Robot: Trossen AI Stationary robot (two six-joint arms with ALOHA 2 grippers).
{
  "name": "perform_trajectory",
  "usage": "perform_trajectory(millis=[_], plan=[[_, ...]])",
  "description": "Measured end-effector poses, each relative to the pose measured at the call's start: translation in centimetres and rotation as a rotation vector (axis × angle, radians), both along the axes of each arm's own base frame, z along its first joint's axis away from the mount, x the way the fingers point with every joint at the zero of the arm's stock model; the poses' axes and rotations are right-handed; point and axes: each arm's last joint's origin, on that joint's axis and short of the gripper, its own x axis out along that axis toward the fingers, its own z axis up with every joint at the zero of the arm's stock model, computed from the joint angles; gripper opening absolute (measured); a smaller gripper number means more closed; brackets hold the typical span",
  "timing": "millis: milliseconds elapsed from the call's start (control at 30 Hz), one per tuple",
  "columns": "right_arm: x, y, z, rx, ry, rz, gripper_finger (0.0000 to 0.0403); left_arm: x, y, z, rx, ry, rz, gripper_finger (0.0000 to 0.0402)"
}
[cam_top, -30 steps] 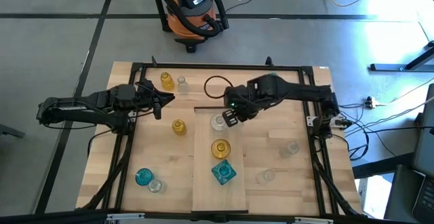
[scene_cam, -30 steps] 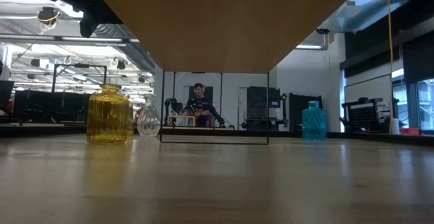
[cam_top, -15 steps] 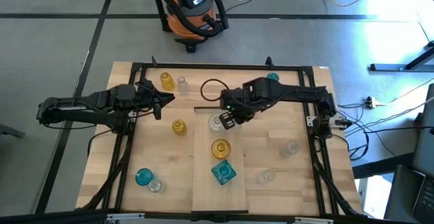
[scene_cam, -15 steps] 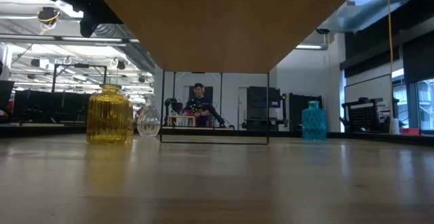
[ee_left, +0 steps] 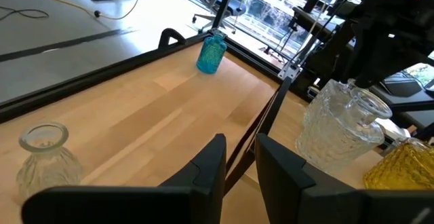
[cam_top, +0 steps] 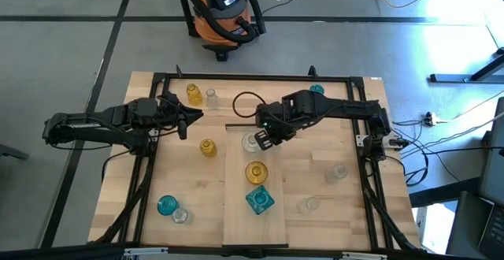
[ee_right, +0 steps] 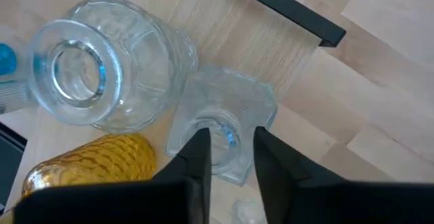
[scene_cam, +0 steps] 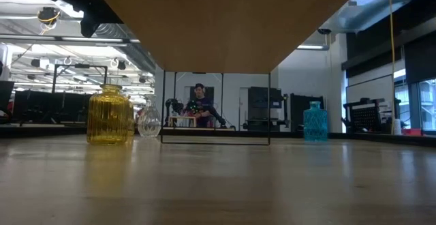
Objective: Sort vases onto shelf
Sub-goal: Put the transparent vase on the shelf aligned with the other transparent vase, then put the transparent vase on the shelf aligned with the other transparent vases
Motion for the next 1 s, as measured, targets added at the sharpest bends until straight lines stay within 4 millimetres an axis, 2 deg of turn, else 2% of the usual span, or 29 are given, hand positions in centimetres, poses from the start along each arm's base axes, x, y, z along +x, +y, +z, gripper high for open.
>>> perform_trajectory(millis=[200, 467, 600, 667, 800, 1000], plan=[[-0.2, 0.0, 0.3, 0.0, -0.008, 0.0, 0.0099, 0.0, 0.0, 0.0, 0.0, 0.0, 0.0, 0.0072], [-2.7, -0.3, 2.6, -0.063, -0.03, -0.061, 0.0083, 0.0, 0.0, 0.0, 0.0, -0.001, 0.0, 0.0072], [-3.5, 1.0, 2.8, -0.096, -0.039, -0.03, 0.0076, 0.0, 0.0, 0.0, 0.0, -0.001, -0.001, 0.0072], [-4.1, 1.9, 2.3, -0.104, -0.021, -0.005, 0.0074, 0.0, 0.0, 0.0, -0.002, 0.0, -0.005, 0.0072], [-5.6, 3.3, -0.3, -0.092, 0.096, -0.021, 0.0076, 0.0, 0.0, 0.0, -0.019, -0.007, -0.002, 0.0072], [-11.8, 4.8, -3.3, -0.041, 0.242, -0.15, 0.0097, 0.0, 0.0, 0.0, -0.021, -0.005, -0.008, 0.0072]])
